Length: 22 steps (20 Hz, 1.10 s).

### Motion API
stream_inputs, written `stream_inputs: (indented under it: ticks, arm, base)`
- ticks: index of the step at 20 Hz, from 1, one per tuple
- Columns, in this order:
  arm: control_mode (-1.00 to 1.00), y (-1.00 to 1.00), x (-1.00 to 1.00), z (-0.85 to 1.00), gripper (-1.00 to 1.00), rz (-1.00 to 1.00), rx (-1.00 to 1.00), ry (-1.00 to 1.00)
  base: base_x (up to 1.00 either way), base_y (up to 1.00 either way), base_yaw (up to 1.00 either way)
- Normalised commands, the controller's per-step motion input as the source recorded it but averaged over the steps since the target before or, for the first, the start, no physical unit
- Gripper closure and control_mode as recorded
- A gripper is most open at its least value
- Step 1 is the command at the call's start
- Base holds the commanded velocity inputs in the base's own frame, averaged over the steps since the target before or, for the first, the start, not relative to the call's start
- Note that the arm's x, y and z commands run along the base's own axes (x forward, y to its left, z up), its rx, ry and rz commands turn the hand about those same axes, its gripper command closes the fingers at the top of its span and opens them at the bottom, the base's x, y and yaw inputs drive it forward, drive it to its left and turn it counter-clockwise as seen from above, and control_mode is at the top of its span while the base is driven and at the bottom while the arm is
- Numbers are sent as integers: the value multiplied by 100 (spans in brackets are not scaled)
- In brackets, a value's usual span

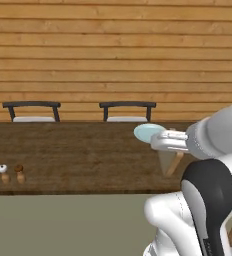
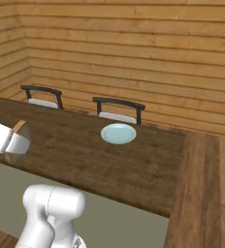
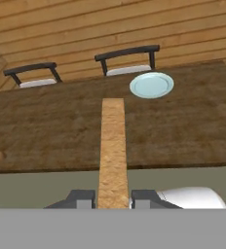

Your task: Start the toaster. Once the lever pops up, take the bread to the plate on the dining counter.

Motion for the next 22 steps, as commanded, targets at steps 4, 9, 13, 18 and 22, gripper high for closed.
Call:
stream_inputs:
  ticks: [4, 9, 13, 18, 22]
  arm:
    - [-100, -35, 86, 0, 100, 6, 8, 4]
    - [-100, -83, 96, -5, 100, 15, 23, 5]
    - [-100, -81, 100, -22, 100, 23, 28, 17]
    - [-100, -67, 100, -41, 100, 20, 21, 31]
    - [-100, -29, 100, -52, 100, 15, 9, 14]
  base:
    - [0, 0, 0]
    - [0, 0, 0]
    - [0, 0, 0]
    - [0, 0, 0]
    - [0, 0, 0]
